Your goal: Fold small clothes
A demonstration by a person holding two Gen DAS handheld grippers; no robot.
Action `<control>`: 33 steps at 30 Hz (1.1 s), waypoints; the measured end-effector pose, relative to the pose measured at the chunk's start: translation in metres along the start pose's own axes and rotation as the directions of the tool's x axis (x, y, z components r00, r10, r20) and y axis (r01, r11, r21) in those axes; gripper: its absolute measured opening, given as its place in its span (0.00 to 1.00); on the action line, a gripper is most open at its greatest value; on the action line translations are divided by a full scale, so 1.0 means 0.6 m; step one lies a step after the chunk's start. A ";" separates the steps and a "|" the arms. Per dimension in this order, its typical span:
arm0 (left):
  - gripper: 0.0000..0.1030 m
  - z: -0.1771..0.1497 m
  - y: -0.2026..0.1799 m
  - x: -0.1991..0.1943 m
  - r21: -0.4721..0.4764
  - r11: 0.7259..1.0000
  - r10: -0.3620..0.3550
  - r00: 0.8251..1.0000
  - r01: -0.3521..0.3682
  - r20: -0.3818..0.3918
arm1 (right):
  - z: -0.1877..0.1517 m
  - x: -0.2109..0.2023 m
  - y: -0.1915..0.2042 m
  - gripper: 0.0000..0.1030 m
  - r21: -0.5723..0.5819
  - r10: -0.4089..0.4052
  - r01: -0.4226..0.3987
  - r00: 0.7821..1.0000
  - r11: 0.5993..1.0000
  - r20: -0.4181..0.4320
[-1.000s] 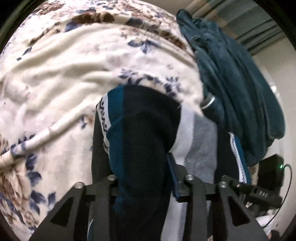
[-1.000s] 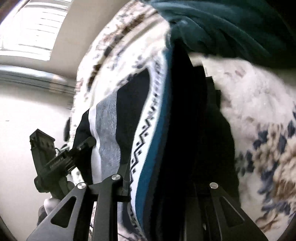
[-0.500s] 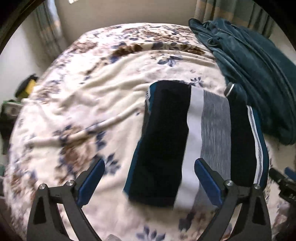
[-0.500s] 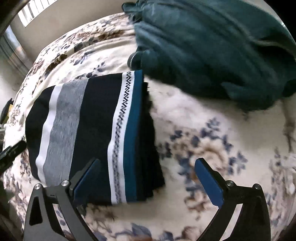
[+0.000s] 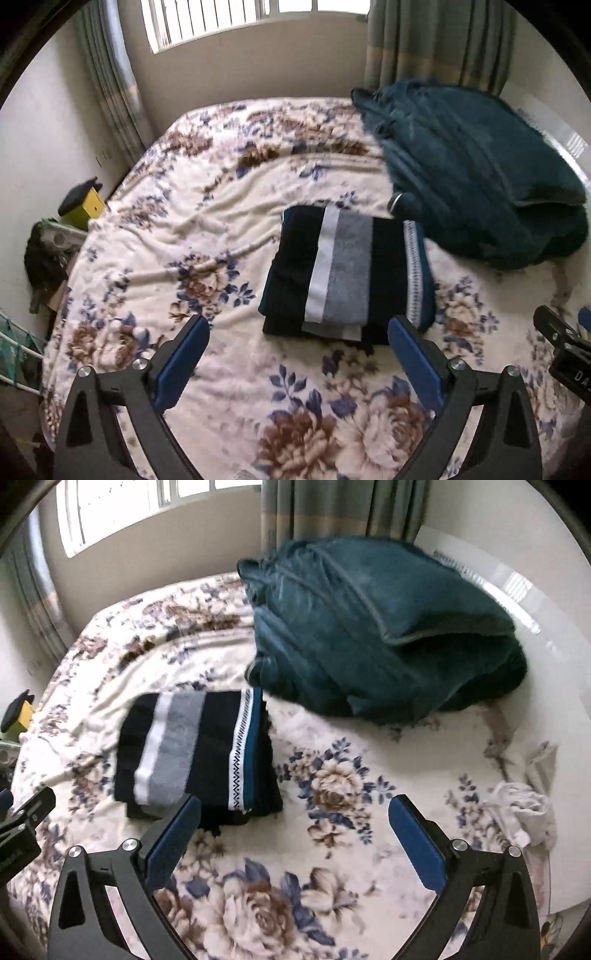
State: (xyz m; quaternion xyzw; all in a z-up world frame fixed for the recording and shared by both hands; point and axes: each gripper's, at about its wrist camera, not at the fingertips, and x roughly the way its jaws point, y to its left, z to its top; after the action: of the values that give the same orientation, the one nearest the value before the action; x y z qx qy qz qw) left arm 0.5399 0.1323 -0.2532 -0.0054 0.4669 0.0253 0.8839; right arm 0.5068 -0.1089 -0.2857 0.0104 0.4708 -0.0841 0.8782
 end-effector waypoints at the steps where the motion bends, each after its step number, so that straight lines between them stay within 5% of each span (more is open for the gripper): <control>1: 0.96 -0.002 -0.003 -0.024 0.001 1.000 -0.004 1.000 0.004 0.008 | -0.002 -0.037 -0.007 1.00 -0.003 0.002 -0.002 1.000 1.000 0.020; 18: 0.96 -0.067 -0.019 -0.378 -0.012 0.999 -0.038 0.991 0.039 0.127 | -0.066 -0.499 -0.084 1.00 -0.074 0.070 -0.055 0.973 0.996 0.220; 24: 0.96 -0.090 -0.019 -0.469 -0.018 1.000 -0.019 0.983 0.023 0.183 | -0.092 -0.584 -0.108 1.00 -0.073 0.100 -0.085 0.964 0.994 0.248; 33: 1.00 -0.116 -0.021 -0.512 -0.034 0.999 -0.010 0.981 0.017 0.192 | -0.119 -0.636 -0.123 1.00 -0.101 0.116 -0.092 0.957 0.991 0.266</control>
State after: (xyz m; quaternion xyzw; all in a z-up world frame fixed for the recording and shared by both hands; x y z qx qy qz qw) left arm 0.3102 0.1056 -0.0391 -0.0216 0.3789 0.0279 0.9248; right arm 0.2295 -0.1223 -0.0048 -0.0151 0.3482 -0.0176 0.9371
